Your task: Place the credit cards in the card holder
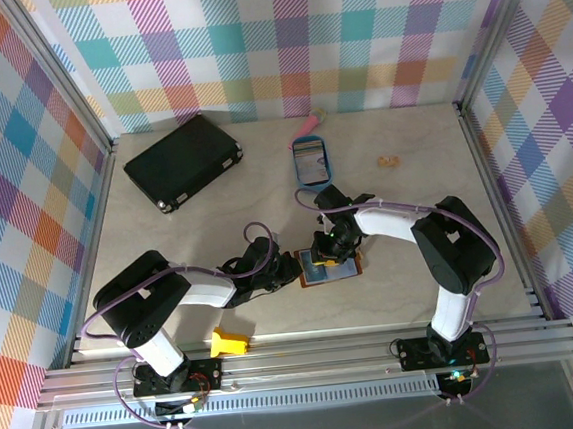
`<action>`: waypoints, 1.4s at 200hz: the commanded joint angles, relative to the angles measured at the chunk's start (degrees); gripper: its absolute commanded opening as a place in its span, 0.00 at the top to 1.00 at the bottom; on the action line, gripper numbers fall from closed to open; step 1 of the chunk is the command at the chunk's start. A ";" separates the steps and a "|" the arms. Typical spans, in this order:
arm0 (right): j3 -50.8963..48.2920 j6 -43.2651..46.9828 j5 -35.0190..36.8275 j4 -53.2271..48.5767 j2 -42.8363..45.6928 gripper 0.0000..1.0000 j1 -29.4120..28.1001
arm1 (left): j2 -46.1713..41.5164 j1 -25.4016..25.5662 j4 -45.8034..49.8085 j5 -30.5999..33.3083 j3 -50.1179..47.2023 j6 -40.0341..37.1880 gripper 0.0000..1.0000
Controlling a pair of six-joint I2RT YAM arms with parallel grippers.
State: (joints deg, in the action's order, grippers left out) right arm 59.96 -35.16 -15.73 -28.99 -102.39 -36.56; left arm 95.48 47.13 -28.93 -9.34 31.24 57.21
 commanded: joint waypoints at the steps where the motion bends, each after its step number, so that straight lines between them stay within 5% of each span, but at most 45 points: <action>1: -1.51 -1.06 -7.03 5.87 0.32 0.73 -1.41 | 0.96 0.53 -1.12 -0.41 -0.66 -0.08 1.00; 148: 5.06 2.81 6.90 -5.47 1.87 0.61 -1.49 | -5.65 -0.04 6.26 2.94 -0.26 -2.52 1.00; 280: 6.51 3.10 3.56 -4.87 -2.87 0.61 -1.94 | -1.53 -0.17 2.38 0.73 -0.05 -2.10 1.00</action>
State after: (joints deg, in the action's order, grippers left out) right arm 65.39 -33.08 -9.91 -33.71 -104.25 -37.98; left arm 93.06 47.11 -24.82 -7.84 30.94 55.68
